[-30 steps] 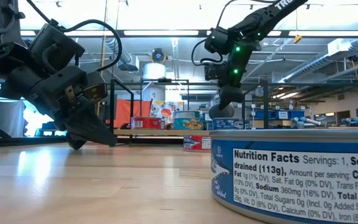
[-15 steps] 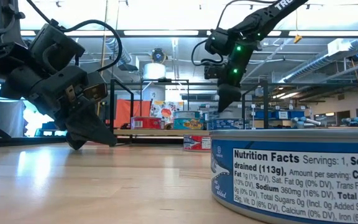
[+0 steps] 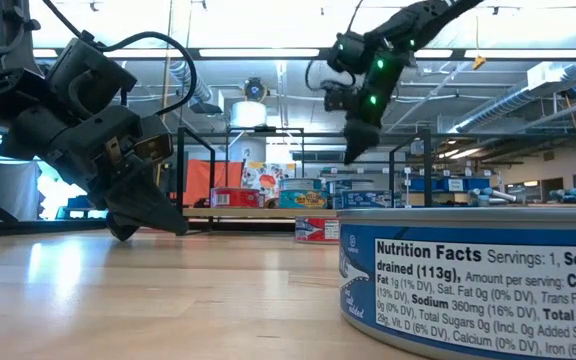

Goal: Stack canned seafood by type on shelf
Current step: Stack the red tuna can on top of the other red tuna can on the shelf

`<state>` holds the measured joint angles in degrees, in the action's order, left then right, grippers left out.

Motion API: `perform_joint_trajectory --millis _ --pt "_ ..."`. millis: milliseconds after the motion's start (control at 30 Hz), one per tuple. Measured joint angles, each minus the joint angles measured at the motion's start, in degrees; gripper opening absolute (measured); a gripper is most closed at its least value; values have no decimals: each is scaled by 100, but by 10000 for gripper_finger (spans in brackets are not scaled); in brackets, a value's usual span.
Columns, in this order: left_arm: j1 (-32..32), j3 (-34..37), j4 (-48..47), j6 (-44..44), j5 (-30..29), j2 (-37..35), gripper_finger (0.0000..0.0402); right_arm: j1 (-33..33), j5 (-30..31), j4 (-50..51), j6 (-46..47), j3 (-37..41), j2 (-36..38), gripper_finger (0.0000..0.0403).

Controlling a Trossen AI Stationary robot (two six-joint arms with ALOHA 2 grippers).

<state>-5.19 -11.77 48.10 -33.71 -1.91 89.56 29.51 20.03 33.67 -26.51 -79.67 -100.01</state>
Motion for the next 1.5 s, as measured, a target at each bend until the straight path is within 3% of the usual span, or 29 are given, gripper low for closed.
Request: perform_joint_trajectory --millis 167,333,400,700,900,1233,1400,1500 --pt "0 0 36 1 139 0 0 -262 -268 587 512 -568 5 167" --pt "177 -59 153 -371 273 0 0 -674 -899 426 1033 -648 234 39" --pt "262 -155 348 -399 495 2 0 -849 -1018 223 1199 -643 339 13" --pt "638 -908 -168 573 1525 0 0 -1631 -1386 -1038 2715 103 773 5" --pt "838 -1525 -1100 1435 1962 1 0 -2493 -732 -1780 3812 892 1103 3" --pt "1094 -2862 -2964 2877 2255 0 0 -4172 857 -1607 5872 1537 1815 2" --pt "1338 -3421 -3415 2924 2296 0 0 -4732 1190 -959 6741 1617 2216 2" --pt "1501 -3624 -3598 2925 2636 0 0 -4930 1199 -319 7237 1621 2425 2"
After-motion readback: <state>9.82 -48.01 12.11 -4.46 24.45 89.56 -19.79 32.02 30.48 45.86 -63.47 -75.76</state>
